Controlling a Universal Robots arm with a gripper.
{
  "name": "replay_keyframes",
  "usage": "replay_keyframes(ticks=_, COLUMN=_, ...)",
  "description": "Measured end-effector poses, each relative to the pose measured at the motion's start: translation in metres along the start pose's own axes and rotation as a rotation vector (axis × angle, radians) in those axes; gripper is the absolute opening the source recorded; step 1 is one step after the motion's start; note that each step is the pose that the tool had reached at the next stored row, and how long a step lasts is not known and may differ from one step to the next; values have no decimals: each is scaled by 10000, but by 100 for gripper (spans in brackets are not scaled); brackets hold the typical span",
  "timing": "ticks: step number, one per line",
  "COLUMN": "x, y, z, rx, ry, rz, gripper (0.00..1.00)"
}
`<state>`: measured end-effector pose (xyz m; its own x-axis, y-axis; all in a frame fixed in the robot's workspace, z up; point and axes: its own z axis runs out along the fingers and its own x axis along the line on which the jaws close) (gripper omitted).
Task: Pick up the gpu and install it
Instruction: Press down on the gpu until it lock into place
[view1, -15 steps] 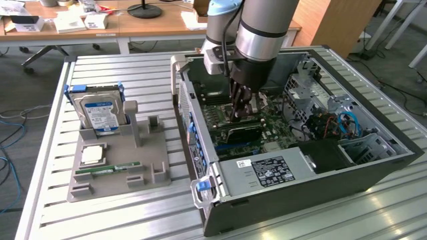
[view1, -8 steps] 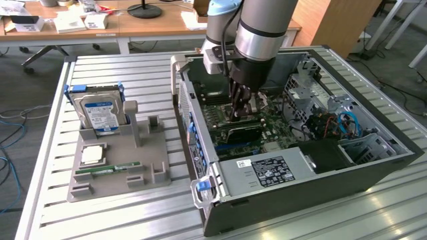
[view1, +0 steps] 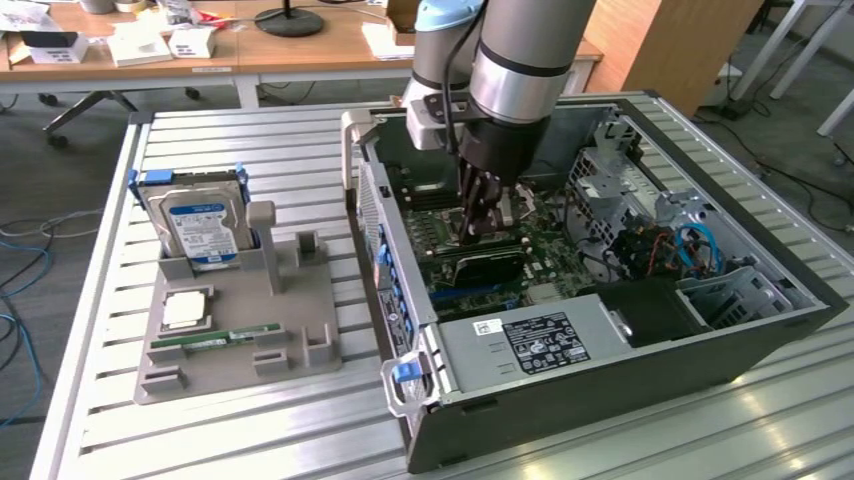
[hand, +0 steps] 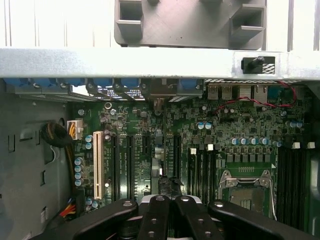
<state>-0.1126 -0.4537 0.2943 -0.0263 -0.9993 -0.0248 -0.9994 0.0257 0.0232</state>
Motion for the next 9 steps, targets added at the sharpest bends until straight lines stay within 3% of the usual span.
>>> replay_keyframes(ticks=9, x=1, y=0, z=23, rx=0, ry=-2, rz=0, gripper=11)
